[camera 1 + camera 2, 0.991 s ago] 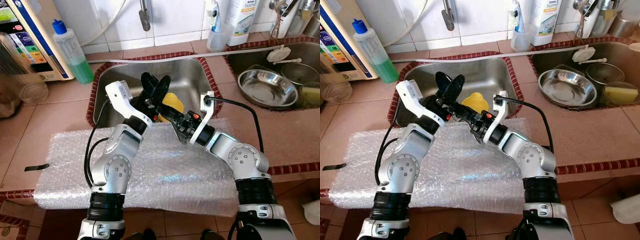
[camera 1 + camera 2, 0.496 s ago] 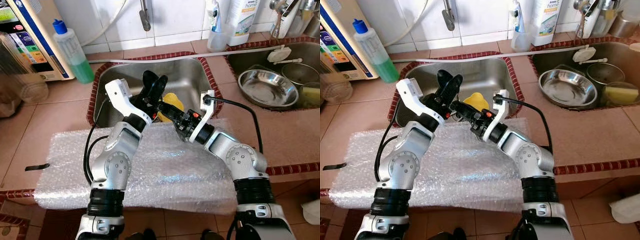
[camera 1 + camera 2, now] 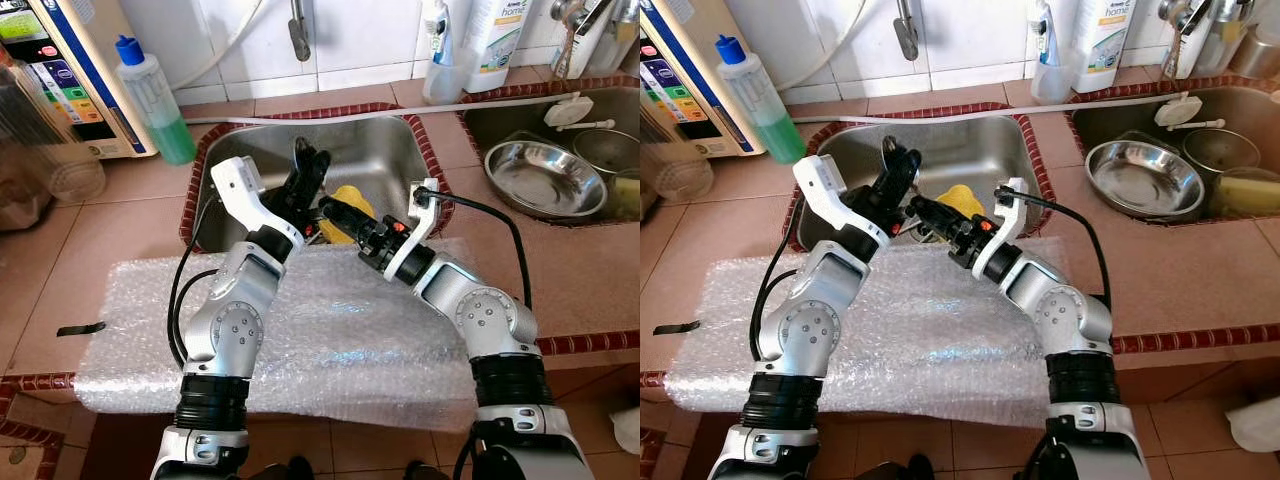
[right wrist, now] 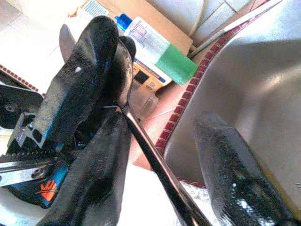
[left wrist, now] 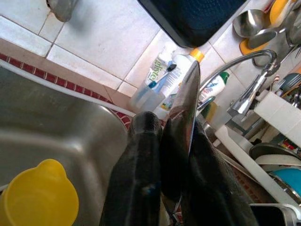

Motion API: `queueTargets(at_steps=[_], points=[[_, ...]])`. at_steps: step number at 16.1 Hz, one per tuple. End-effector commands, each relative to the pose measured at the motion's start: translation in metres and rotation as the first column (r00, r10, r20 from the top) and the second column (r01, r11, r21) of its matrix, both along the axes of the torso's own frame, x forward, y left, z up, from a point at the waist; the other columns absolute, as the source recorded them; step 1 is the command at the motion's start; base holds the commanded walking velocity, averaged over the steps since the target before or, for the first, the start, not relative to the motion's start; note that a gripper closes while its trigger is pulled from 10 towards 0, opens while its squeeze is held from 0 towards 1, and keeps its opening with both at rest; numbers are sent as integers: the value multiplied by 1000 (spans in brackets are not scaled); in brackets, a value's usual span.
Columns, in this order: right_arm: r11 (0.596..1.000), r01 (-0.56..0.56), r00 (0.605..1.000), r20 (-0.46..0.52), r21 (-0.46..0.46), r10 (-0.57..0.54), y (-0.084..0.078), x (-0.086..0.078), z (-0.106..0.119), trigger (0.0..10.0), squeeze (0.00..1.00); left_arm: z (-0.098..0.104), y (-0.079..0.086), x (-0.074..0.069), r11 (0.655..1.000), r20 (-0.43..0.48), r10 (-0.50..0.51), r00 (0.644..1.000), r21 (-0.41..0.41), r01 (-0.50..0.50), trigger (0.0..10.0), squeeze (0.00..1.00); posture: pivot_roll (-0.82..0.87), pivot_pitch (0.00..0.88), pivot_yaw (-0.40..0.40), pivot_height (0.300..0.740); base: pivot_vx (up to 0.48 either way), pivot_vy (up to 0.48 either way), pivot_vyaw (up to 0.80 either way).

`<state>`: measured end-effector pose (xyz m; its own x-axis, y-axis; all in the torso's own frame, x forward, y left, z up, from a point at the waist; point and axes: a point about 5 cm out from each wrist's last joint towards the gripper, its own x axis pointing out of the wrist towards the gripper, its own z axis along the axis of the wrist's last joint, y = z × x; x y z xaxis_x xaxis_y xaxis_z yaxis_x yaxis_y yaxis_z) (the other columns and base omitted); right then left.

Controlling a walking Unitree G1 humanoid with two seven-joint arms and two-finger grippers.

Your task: Kitchen organization

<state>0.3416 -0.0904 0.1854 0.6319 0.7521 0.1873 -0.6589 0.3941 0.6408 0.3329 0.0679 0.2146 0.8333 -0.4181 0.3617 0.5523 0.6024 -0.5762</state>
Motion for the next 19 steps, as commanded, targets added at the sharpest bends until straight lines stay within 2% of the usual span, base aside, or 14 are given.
queueTargets(at_steps=[1, 3, 5, 7, 8, 9, 11, 13, 14, 15, 17, 18, 19], points=[[1000, 25, 1000, 4, 3, -25, -2, 3, 2, 10000, 1000, 13, -5, 1, 1000, 40, -1, 999, -24, 2, 0, 0, -296, 183, 151, 740, 0, 0, 0], [993, 112, 994, 14, -35, -111, -9, 9, 2, 10000, 1000, 12, -3, 3, 1000, 32, 16, 999, -18, -15, 0, 0, -294, 185, 152, 740, 0, 0, 0], [986, 147, 989, 43, -76, -144, -12, 10, 4, 10000, 1000, 10, -1, 4, 999, 26, 40, 999, -4, -40, 0, 0, -296, 186, 153, 740, 0, 0, 0], [970, 205, 977, 89, -130, -195, -16, 11, 6, 10000, 1000, 5, 4, 7, 996, 6, 89, 996, 24, -89, 0, 0, -299, 186, 155, 740, 0, 0, 0], [960, 235, 969, 119, -155, -218, -17, 11, 11, 10000, 1000, 2, 8, 12, 988, -10, 146, 989, 57, -146, 0, 0, -301, 188, 156, 740, 0, 0, 0], [957, 228, 967, 159, -178, -201, -17, 7, 16, 10000, 1000, 1, 8, 14, 983, -1, 162, 987, 93, -161, 0, 0, -306, 189, 156, 740, 0, 0, 0], [940, 239, 958, 218, -245, -186, -17, 2, 19, 10000, 1000, 0, 5, 15, 982, -2, 161, 987, 101, -160, 0, 0, -308, 189, 156, 740, 0, 0, 0], [922, 274, 949, 230, -272, -214, -22, 0, 20, 10000, 1000, -3, 7, 19, 973, -9, 197, 980, 128, -194, 0, 0, -314, 189, 155, 740, 0, 0, 0], [914, 287, 946, 239, -287, -222, -24, -1, 20, 10000, 1000, -4, 9, 21, 960, -3, 232, 973, 162, -229, 0, 0, -314, 189, 155, 740, 0, 0, 0], [893, 311, 938, 254, -324, -235, -28, -3, 21, 10000, 1000, -7, 12, 26, 924, 22, 297, 955, 244, -293, 0, 0, -323, 191, 156, 740, 0, 0, 0], [879, 317, 937, 260, -357, -232, -34, -13, 26, 10000, 1000, -14, 18, 31, 878, 27, 365, 931, 324, -353, 0, 0, -337, 195, 159, 740, 0, 0, 0], [877, 316, 938, 260, -361, -231, -35, -15, 27, 10000, 1000, -15, 19, 32, 868, 33, 375, 926, 339, -363, 0, 0, -337, 195, 159, 740, 0, 0, 0], [881, 295, 945, 248, -369, -213, -35, -25, 31, 10000, 1000, -19, 20, 36, 826, 52, 418, 907, 394, -403, 0, 0, -341, 197, 159, 740, 0, 0, 0]])
